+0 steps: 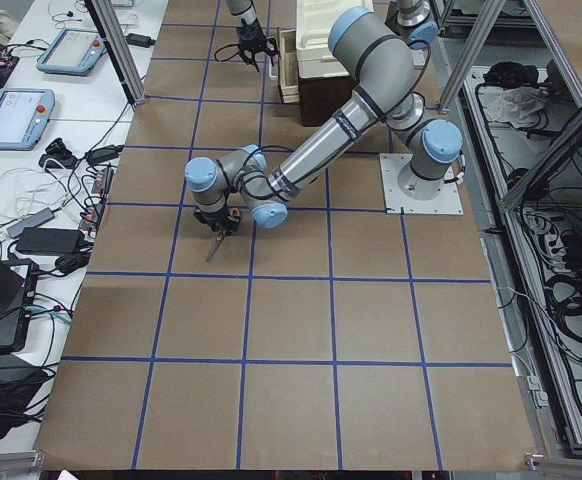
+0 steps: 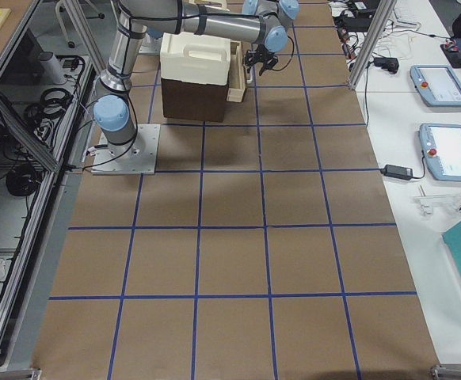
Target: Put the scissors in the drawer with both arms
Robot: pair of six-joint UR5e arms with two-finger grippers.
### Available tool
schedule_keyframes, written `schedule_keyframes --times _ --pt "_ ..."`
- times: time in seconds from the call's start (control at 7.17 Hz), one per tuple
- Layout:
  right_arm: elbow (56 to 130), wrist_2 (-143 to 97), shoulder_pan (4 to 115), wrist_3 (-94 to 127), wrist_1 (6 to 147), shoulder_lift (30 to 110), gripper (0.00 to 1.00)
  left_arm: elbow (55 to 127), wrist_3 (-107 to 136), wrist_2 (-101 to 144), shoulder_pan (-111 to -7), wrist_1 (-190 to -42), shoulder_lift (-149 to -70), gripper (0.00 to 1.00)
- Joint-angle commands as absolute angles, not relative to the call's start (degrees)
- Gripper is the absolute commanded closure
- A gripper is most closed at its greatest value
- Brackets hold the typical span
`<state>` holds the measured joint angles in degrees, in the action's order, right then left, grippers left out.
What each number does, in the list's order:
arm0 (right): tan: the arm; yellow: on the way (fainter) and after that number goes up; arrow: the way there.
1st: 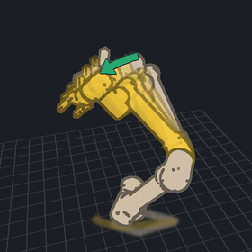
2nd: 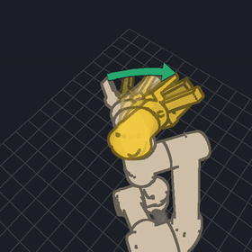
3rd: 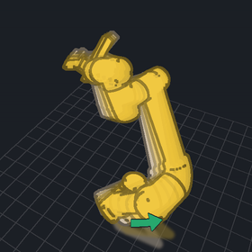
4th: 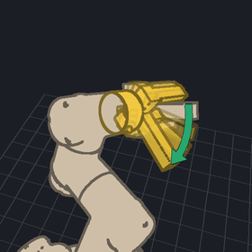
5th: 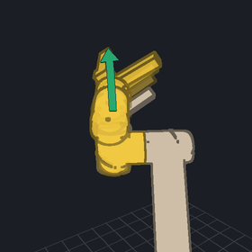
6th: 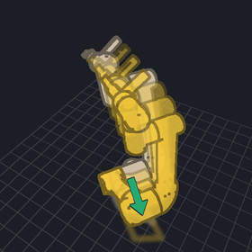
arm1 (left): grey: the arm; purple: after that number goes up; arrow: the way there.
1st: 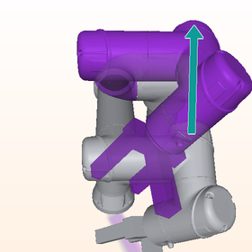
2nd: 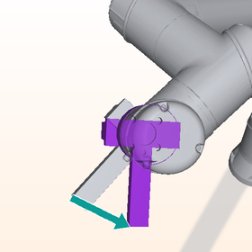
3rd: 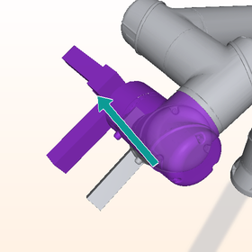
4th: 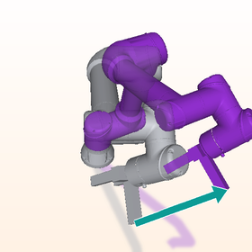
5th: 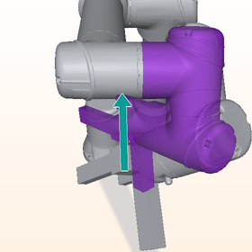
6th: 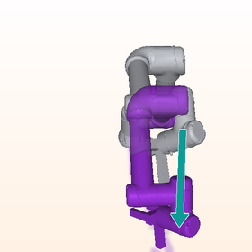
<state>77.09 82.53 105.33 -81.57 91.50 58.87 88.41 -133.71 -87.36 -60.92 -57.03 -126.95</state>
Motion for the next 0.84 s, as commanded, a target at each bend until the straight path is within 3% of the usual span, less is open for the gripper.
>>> schedule_keyframes --times 0.0,0.28,0.7 --pt "74.8 82.5 105.2 -81.7 91.8 57.3 0.39 88.4 -133.7 -87.4 -60.9 -57.0 -126.7 0.9" --pt "74.1 82.4 105.0 -82.1 93.7 56.1 0.39 88.4 -133.3 -87.4 -60.9 -58.0 -125.9 0.99" --pt "72.6 82.5 104.8 -84.1 95.1 54.8 0.4 88.2 -133.3 -87.4 -60.9 -58.4 -125.3 1.0"
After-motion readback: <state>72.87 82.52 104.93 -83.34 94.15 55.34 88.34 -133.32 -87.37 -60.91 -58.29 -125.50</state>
